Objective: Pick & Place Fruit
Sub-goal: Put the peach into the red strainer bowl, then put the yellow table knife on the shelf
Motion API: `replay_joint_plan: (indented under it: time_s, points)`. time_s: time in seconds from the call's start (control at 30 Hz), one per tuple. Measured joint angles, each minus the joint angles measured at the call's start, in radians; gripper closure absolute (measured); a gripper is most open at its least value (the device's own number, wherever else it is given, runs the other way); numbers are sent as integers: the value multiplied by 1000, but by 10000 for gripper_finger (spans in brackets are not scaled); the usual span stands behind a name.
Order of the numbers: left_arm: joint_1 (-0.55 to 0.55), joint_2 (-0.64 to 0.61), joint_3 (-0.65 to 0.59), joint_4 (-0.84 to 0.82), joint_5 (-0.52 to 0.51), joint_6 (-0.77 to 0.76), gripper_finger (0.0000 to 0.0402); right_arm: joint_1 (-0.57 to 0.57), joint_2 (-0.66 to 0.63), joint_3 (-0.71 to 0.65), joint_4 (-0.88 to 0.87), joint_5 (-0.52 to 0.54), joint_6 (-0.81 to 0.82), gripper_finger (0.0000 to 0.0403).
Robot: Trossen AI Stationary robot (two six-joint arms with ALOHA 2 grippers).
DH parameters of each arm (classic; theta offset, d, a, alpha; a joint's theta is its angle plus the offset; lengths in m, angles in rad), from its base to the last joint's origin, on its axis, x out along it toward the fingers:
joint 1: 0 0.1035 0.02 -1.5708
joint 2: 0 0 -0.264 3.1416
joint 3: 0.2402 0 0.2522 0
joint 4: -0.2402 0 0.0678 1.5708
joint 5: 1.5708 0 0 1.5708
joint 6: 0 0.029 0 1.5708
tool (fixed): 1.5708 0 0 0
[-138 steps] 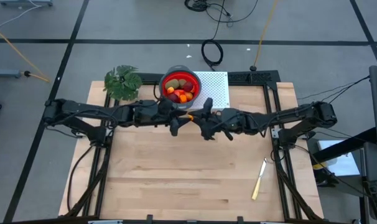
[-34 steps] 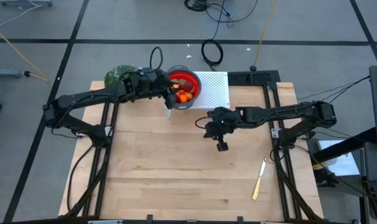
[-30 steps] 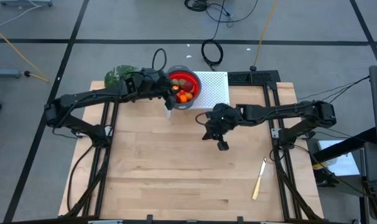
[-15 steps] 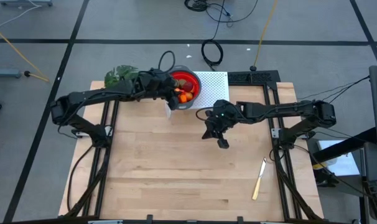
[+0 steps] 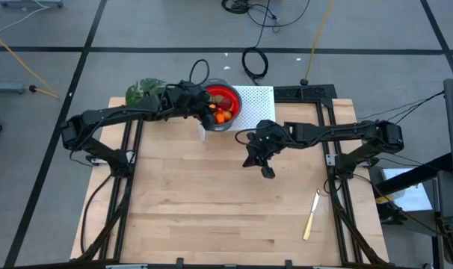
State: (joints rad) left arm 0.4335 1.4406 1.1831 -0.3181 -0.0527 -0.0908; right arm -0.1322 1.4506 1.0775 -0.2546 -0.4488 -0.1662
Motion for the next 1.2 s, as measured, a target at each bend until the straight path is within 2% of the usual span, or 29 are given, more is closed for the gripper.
replay_joint_plan:
  time_s: [0.13, 0.37, 0.53, 0.63, 0.7, 0.87, 1.2]
  points:
    - [4, 0, 0, 0, 8, -15, 271, 0, 0, 0, 3, 0, -1, 402]
    - [13, -4, 0, 6, 0, -50, 195, 1, 0, 0, 3, 1, 12, 402]
    - [13, -53, 0, 27, 2, -48, 166, 3, -24, 0, -39, -1, 152, 402]
    - [10, -94, 0, 16, 3, -72, 161, 4, -60, 0, -133, 3, 234, 402]
    - [9, -125, 0, -5, 14, -80, 162, 14, -91, 0, -201, 25, 278, 402]
    - [8, -191, 0, -76, 91, -102, 183, 108, -183, 0, -371, 208, 398, 403]
    - [-67, -273, 0, -143, 104, -50, 277, 347, -265, 0, -537, 396, 882, 403]
